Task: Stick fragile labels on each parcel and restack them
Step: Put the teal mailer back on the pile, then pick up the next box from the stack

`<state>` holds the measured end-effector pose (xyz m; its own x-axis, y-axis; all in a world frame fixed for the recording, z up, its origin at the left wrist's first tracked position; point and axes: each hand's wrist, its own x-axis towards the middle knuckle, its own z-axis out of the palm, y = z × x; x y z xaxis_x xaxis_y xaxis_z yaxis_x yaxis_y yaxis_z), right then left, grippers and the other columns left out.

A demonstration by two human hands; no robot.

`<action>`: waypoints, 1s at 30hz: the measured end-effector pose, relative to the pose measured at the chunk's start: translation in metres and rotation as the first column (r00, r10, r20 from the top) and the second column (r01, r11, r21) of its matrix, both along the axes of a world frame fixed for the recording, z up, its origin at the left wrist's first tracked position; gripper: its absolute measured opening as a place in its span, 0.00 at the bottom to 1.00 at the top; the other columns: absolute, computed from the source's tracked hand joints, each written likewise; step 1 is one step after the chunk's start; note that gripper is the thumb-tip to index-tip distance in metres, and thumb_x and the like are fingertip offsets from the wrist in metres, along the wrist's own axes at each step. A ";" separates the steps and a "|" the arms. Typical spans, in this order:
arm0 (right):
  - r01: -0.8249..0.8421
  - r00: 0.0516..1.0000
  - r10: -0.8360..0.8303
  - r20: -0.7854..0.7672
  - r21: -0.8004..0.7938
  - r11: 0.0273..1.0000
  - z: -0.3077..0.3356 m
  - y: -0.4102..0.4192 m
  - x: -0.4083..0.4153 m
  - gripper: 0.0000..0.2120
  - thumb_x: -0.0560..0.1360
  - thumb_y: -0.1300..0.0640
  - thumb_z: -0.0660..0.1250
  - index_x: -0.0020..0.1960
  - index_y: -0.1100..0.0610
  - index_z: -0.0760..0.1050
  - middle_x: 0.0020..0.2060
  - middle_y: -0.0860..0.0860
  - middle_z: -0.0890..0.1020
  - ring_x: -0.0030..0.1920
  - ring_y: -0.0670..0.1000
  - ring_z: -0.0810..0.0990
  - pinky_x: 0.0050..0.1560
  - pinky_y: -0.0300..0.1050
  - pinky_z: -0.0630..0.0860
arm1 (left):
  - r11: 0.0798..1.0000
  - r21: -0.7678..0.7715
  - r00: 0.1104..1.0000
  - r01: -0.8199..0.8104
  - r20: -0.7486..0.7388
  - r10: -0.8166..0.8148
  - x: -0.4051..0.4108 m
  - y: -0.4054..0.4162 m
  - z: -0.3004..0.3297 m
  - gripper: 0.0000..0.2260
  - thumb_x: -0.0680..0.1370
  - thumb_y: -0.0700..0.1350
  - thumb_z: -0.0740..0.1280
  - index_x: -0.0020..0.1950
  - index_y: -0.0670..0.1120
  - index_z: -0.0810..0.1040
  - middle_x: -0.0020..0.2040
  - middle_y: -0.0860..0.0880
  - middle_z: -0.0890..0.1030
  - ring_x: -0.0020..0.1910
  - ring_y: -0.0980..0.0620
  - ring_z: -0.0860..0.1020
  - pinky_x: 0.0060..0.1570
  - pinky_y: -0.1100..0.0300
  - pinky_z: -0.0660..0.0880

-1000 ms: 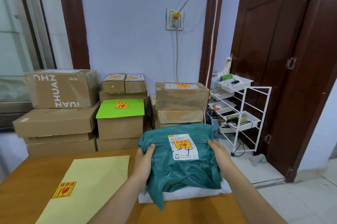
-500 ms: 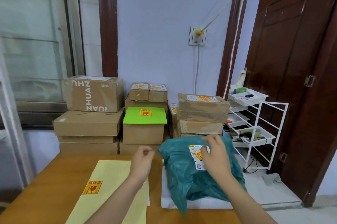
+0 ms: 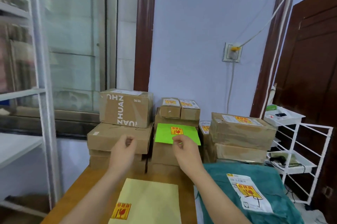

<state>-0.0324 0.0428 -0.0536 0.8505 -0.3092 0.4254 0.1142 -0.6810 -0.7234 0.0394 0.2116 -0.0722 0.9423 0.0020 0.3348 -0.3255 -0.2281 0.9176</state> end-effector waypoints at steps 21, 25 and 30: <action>-0.083 0.997 0.076 0.035 0.357 0.930 0.035 0.052 0.202 0.22 0.66 0.52 0.58 0.58 0.55 0.72 0.54 0.54 0.78 0.55 0.55 0.77 0.58 0.54 0.76 | 0.885 -0.401 0.966 -0.235 -0.193 0.170 0.216 0.057 0.065 0.26 0.81 0.53 0.60 0.76 0.47 0.57 0.71 0.42 0.68 0.66 0.40 0.69 0.66 0.42 0.67; -0.063 0.998 0.048 0.049 0.383 0.922 0.034 0.054 0.226 0.29 0.67 0.47 0.56 0.66 0.56 0.69 0.61 0.55 0.75 0.62 0.54 0.74 0.64 0.56 0.71 | 0.899 -0.369 0.967 -0.235 -0.187 0.176 0.240 0.058 0.064 0.28 0.81 0.53 0.59 0.77 0.47 0.54 0.73 0.41 0.64 0.70 0.39 0.65 0.67 0.41 0.64; -0.082 0.997 0.076 0.032 0.439 0.895 0.036 0.062 0.243 0.34 0.72 0.42 0.55 0.76 0.52 0.56 0.73 0.50 0.65 0.72 0.51 0.64 0.72 0.53 0.62 | 0.913 -0.381 0.979 -0.146 -0.188 0.077 0.260 0.057 0.061 0.27 0.81 0.53 0.59 0.77 0.47 0.56 0.72 0.41 0.67 0.67 0.39 0.67 0.64 0.42 0.65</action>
<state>0.2103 0.1045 -0.0177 0.8752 -0.3991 0.2733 0.1664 -0.2821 -0.9449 0.2996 0.2687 -0.0112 0.9699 0.2090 0.1246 -0.1547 0.1344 0.9788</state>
